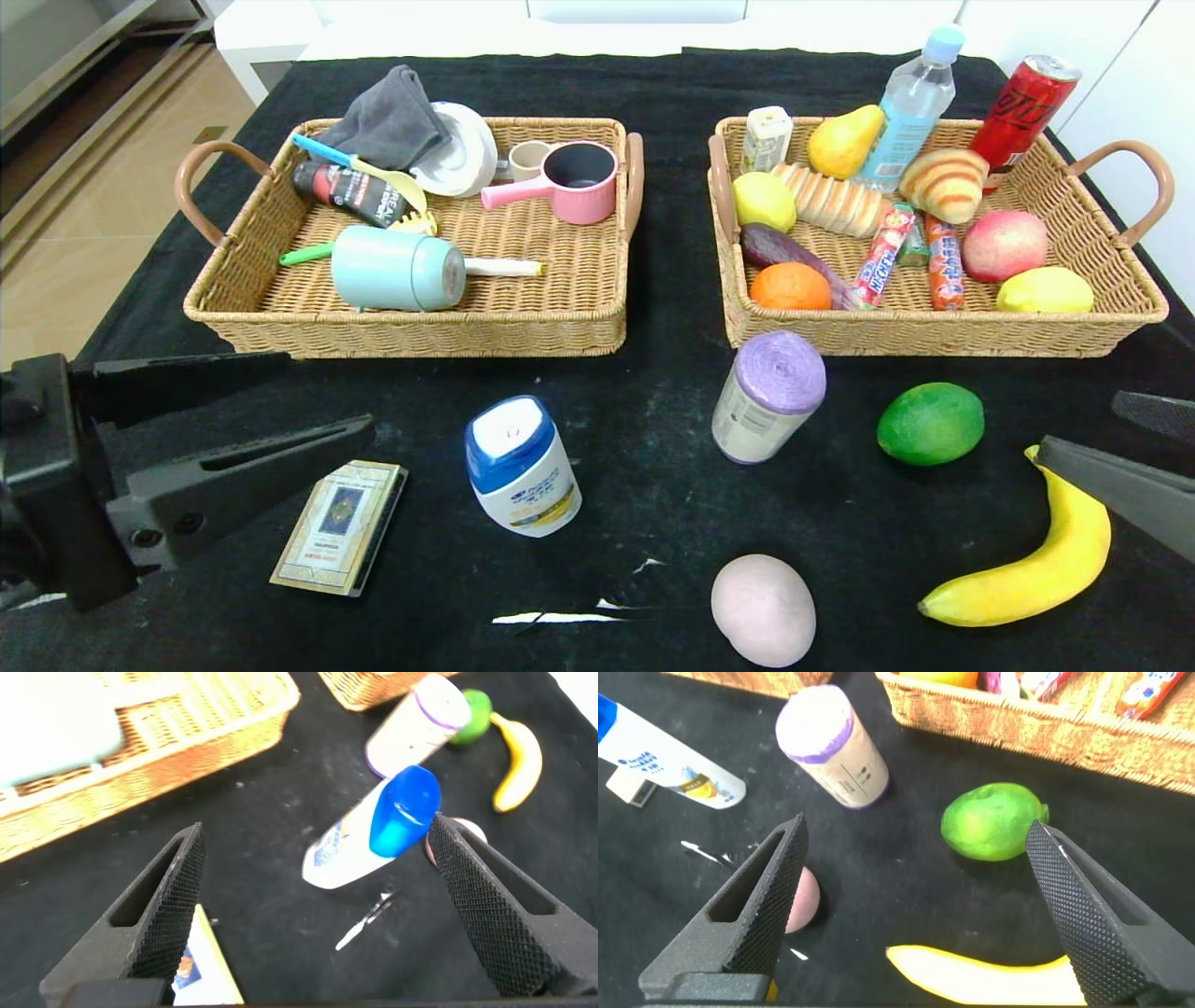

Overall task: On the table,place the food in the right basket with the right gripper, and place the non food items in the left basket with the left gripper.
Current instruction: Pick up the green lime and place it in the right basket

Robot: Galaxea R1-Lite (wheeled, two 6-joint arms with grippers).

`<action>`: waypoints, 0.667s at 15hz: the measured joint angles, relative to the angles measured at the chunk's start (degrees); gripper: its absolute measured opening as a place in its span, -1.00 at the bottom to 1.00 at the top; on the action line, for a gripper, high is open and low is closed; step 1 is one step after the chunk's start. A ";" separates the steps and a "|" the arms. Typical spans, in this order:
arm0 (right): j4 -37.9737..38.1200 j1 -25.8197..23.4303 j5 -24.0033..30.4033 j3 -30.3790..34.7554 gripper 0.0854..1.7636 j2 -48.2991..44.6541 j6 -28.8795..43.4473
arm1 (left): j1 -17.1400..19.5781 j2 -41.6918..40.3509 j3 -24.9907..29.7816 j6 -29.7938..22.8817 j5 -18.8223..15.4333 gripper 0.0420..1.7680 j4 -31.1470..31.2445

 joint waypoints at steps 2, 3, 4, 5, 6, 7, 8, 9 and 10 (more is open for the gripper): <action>-0.02 0.04 0.00 0.05 0.92 0.37 0.02 | -1.51 0.24 0.68 0.05 0.05 0.94 0.05; -0.05 0.04 0.02 0.07 0.92 0.45 0.05 | -1.95 0.24 1.01 0.20 0.00 0.94 0.02; -0.02 0.04 0.05 0.07 0.92 0.52 0.05 | -2.15 0.20 1.16 0.63 0.02 0.94 0.02; -0.02 0.00 0.00 0.05 0.92 0.56 0.05 | -2.26 0.15 1.27 1.00 0.02 0.94 0.00; 0.00 -0.02 -0.28 -0.09 0.92 0.61 0.07 | -2.32 0.11 1.29 1.07 0.10 0.94 -0.16; 0.02 -0.07 -1.69 -0.22 0.92 0.63 0.05 | -2.34 0.11 1.33 1.16 0.13 0.94 -0.16; 0.17 -0.07 -4.17 -0.37 0.92 0.63 -0.04 | -2.36 0.09 1.33 1.18 0.11 0.94 -0.16; 0.52 -0.07 -6.80 -0.72 0.92 0.72 -0.37 | -2.39 0.05 1.32 1.24 0.13 0.94 -0.17; 1.29 -0.05 -9.45 -1.29 0.92 0.94 -0.66 | -2.36 0.05 1.24 1.27 0.13 0.94 -0.20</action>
